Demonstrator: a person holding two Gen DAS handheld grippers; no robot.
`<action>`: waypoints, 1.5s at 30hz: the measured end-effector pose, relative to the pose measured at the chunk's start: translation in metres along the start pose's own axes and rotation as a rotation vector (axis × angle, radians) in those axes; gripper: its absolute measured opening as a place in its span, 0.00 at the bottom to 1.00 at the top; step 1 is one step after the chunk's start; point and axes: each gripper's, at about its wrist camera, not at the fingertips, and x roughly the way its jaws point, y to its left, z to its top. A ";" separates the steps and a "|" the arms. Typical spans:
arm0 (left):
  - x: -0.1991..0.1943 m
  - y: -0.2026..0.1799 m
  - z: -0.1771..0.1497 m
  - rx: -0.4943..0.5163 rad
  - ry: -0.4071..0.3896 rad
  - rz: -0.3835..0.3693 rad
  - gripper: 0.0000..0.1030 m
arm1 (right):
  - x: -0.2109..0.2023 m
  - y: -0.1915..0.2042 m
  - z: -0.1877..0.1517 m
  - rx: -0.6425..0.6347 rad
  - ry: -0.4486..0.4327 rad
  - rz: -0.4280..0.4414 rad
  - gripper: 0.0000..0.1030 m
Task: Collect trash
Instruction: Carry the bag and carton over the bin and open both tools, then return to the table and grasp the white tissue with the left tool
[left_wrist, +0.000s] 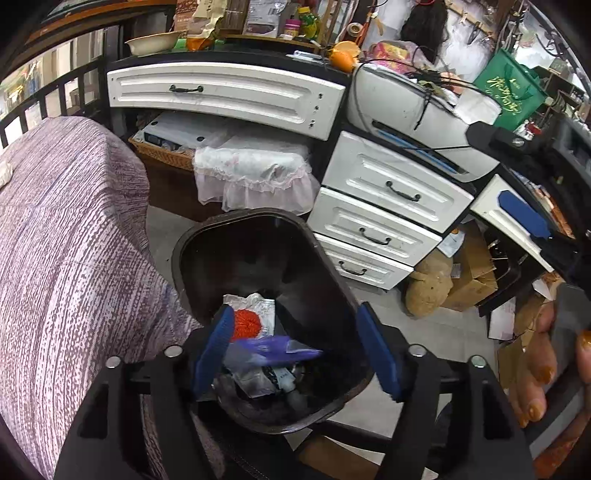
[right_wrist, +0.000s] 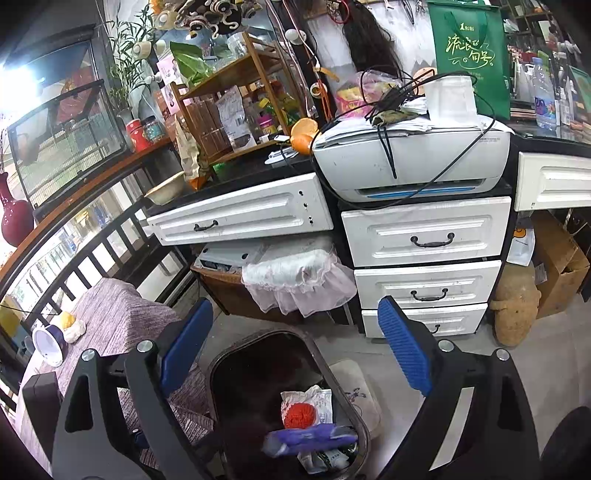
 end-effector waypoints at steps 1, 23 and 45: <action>-0.002 -0.002 0.000 0.004 -0.005 -0.001 0.71 | -0.002 -0.001 0.001 0.004 -0.009 0.000 0.87; -0.089 0.036 0.010 -0.003 -0.143 0.066 0.89 | 0.009 0.046 -0.007 -0.137 0.110 0.172 0.92; -0.220 0.261 -0.041 -0.333 -0.270 0.462 0.95 | 0.045 0.269 -0.066 -0.556 0.413 0.609 0.92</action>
